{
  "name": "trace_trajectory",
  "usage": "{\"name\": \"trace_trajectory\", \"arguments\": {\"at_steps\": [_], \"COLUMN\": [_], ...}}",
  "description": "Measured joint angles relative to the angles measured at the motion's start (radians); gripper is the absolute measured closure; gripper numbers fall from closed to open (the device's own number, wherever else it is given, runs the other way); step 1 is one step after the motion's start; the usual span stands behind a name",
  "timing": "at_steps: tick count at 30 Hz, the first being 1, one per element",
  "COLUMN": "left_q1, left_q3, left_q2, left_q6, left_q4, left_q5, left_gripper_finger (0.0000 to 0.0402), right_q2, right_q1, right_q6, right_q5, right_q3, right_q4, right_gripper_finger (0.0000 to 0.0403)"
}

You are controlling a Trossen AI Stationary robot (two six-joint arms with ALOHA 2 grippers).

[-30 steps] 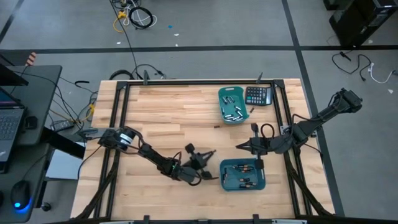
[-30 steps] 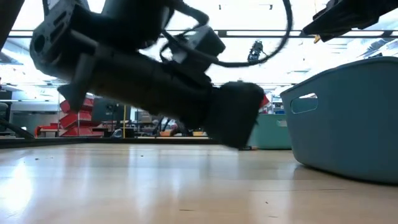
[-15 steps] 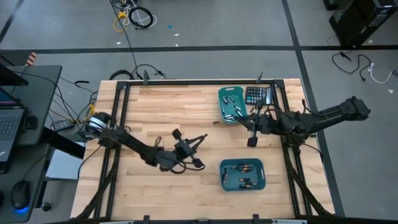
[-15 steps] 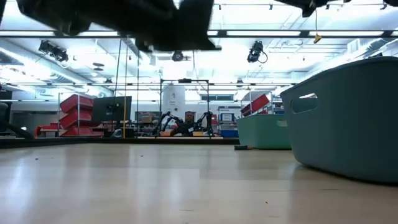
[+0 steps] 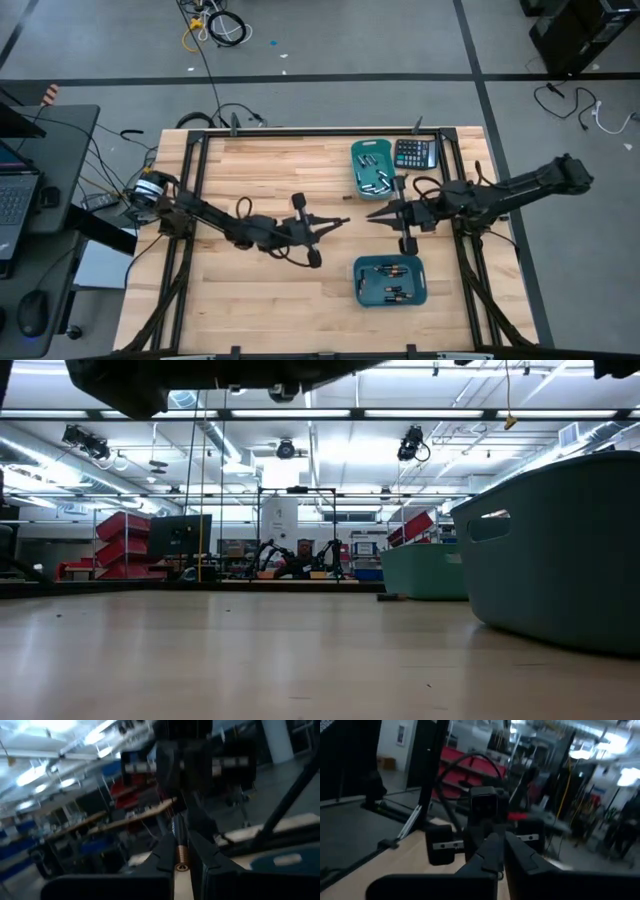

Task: Sort batteries
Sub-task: Put the black battery into the blue bin

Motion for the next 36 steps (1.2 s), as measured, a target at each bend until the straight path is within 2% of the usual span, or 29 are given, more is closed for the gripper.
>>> {"name": "trace_trajectory", "arguments": {"at_steps": [5, 10, 16, 20, 29, 36], "left_q1": [0.033, 0.090, 0.139, 0.166, 0.180, 0.180], "left_q3": [0.000, 0.000, 0.000, 0.001, 0.001, 0.001], "left_q2": [0.000, 0.000, 0.000, 0.000, 0.000, 0.000], "left_q6": [0.060, 0.082, 0.085, 0.084, 0.079, 0.077], "left_q4": [0.123, 0.155, 0.208, 0.230, 0.222, 0.220], "left_q5": [0.118, 0.219, 0.415, 0.510, 0.498, 0.481], "left_gripper_finger": [0.0383, 0.0383, 0.0382, 0.0382, 0.0382, 0.0382], "right_q2": [0.104, 0.221, 0.299, 0.339, 0.410, 0.410], "right_q1": [-0.003, -0.011, -0.047, -0.072, -0.115, -0.116], "right_q6": [-0.060, -0.147, -0.160, -0.145, -0.101, -0.106], "right_q5": [0.000, 0.001, 0.000, -0.079, -0.129, -0.171], "right_q3": [0.000, 0.000, 0.000, 0.000, 0.000, 0.000], "right_q4": [0.165, 0.381, 0.520, 0.583, 0.674, 0.705], "right_gripper_finger": [0.0348, 0.0301, 0.0257, 0.0246, 0.0260, 0.0278]}}
